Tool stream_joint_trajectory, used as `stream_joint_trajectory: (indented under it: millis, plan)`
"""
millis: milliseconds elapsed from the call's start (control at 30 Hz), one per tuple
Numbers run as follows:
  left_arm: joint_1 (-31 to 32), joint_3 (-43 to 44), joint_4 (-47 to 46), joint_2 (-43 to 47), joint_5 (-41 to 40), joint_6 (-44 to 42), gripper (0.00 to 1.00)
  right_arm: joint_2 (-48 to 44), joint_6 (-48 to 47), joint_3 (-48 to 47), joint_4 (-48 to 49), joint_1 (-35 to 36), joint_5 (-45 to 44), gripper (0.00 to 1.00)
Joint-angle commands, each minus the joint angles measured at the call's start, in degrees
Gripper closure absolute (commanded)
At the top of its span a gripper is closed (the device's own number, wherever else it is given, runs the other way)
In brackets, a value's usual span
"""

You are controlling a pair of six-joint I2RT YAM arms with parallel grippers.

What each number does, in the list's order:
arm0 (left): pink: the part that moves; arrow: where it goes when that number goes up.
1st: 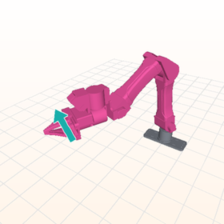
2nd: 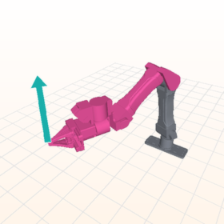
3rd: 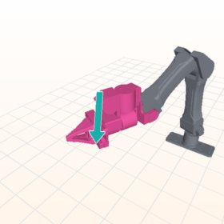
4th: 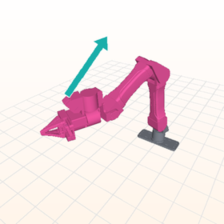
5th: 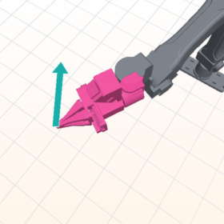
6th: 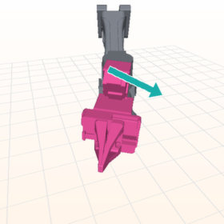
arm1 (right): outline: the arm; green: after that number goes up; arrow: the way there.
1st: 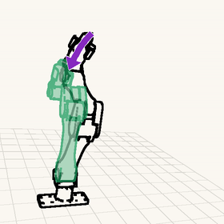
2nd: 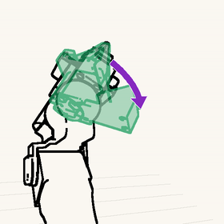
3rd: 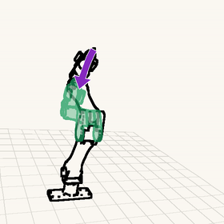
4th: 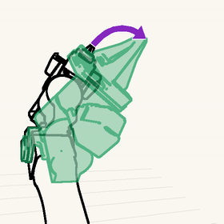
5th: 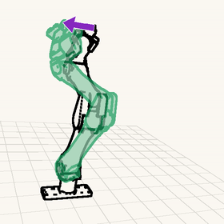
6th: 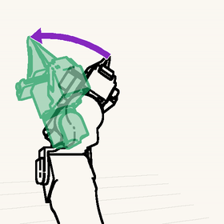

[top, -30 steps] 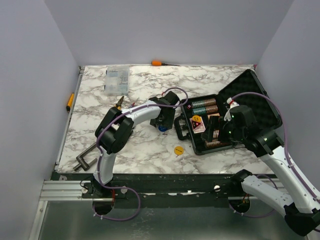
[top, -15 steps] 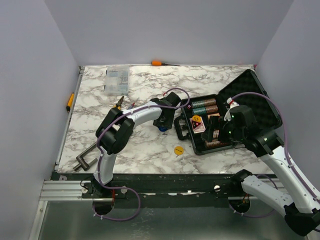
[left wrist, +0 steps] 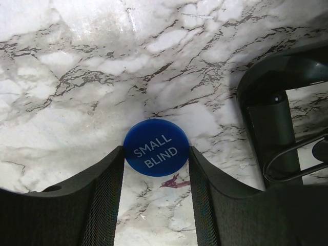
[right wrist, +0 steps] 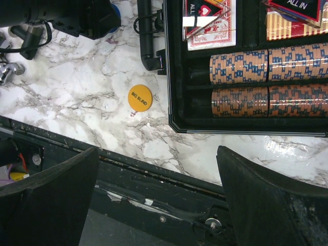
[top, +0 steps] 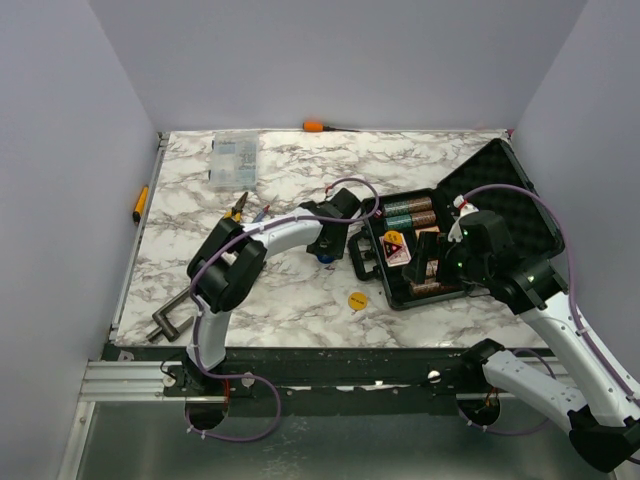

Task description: Pack up texas hold em set

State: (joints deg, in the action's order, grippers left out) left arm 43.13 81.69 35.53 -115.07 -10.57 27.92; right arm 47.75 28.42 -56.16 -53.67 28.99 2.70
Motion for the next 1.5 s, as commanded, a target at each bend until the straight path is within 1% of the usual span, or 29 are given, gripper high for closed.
stream_joint_trajectory:
  millis: [0, 267, 667, 1133, 1467]
  plan:
    - [1.5, -5.2, 1.3, 0.9, -2.1, 0.5, 0.57, 0.1, -0.7, -1.4, -0.9, 0.2, 0.0, 0.00]
    - [2.7, -10.3, -1.7, 6.5, -2.7, 0.1, 0.58, 0.5, -0.2, -1.6, -0.3, 0.3, 0.6, 0.00]
    - [5.4, -13.3, -2.8, 12.9, -4.2, -0.3, 0.60, 0.9, 0.4, -3.8, -1.0, 0.3, 0.6, 0.00]
    - [8.1, -15.7, -2.6, 20.0, -4.8, -1.5, 0.60, 0.0, 2.4, -4.1, -0.9, 0.3, 1.2, 0.00]
    - [10.8, -13.4, -1.3, 25.4, -4.8, -3.7, 0.60, 0.0, 4.1, -3.3, 0.9, 0.3, 1.5, 0.00]
